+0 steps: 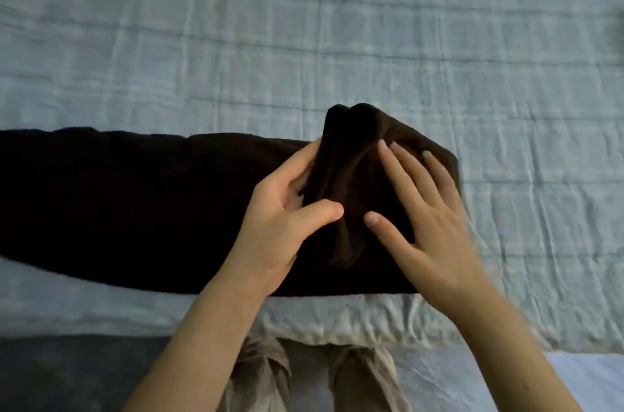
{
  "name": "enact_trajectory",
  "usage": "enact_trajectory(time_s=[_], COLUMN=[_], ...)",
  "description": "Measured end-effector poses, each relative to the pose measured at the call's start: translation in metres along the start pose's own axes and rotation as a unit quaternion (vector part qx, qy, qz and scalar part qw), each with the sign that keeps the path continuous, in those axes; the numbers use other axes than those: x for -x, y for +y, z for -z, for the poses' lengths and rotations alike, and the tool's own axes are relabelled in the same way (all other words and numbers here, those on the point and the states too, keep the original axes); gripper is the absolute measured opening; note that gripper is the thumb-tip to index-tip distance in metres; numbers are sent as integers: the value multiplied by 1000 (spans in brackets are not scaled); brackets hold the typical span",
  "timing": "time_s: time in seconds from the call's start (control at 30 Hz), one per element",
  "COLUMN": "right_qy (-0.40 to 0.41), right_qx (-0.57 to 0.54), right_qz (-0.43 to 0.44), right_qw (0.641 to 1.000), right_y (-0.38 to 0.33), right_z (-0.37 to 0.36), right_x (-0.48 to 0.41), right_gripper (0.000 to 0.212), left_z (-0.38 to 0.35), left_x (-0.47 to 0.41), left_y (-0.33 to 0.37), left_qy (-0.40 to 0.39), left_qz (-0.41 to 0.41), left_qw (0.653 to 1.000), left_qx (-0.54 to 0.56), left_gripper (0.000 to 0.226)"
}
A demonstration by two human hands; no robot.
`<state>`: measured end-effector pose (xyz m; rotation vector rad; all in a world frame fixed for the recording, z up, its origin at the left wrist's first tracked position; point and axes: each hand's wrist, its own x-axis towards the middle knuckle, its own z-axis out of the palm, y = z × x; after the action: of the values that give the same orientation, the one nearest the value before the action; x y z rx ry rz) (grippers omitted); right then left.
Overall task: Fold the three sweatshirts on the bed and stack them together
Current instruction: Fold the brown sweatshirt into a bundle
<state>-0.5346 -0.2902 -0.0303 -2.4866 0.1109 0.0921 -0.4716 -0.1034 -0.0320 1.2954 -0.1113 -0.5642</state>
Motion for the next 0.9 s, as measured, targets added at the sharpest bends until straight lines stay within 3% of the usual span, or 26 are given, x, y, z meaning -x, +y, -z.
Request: enact_trajectory(time_s=[0.17,0.5,0.63,0.83,0.9], right_qy=[-25,4,-22,-24,-34], right_qx=[52,42,45,112,138], right_qz=[60,124,138,127,119], right_qw=[997,991,989,985,983], right_y=[-78,-229,-278,-282,-283], right_z=[-71,-210,-259,-307,-313], right_x=[-30,-81,-95,-97,-98], right_gripper=[67,68,68,68,67], left_z=[94,275,334,365,363], left_x=[36,92,110,122,122], left_y=[30,72,74,45,41], left_qy=[58,184,226,320,344], left_qz=[1,-22,-16,8,-20], left_qw=[998,981,969,929,861], left_qx=[-24,-58,-96,-188,-375], left_gripper=[68,68,65,70,70])
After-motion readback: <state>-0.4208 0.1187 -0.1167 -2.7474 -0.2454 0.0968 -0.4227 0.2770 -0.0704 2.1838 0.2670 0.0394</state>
